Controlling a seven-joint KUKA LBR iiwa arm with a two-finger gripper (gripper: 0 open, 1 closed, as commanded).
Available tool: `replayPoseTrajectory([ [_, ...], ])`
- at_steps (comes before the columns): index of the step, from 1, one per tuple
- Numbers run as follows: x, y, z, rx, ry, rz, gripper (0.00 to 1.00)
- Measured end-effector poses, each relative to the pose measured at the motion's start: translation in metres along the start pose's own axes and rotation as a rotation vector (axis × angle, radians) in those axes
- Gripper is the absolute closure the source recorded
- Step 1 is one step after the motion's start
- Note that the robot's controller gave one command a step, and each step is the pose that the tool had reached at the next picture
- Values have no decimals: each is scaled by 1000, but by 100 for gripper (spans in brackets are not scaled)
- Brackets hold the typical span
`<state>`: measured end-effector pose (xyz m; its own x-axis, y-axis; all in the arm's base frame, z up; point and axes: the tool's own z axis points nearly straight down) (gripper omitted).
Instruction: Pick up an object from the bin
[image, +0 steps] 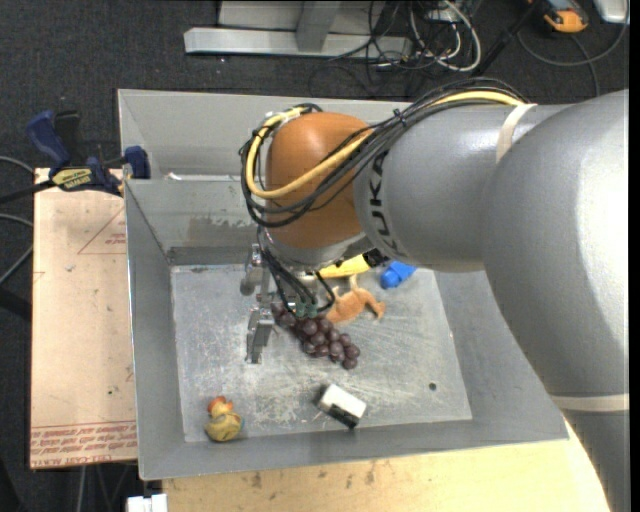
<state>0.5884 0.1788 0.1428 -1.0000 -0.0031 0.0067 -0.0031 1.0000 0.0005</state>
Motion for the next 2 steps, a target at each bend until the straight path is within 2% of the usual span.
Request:
replayPoseTrajectory([
  [1, -2, -1, -4, -1, -7, 3, 0],
  [2, 1, -61, 2, -1, -7, 65, 0],
])
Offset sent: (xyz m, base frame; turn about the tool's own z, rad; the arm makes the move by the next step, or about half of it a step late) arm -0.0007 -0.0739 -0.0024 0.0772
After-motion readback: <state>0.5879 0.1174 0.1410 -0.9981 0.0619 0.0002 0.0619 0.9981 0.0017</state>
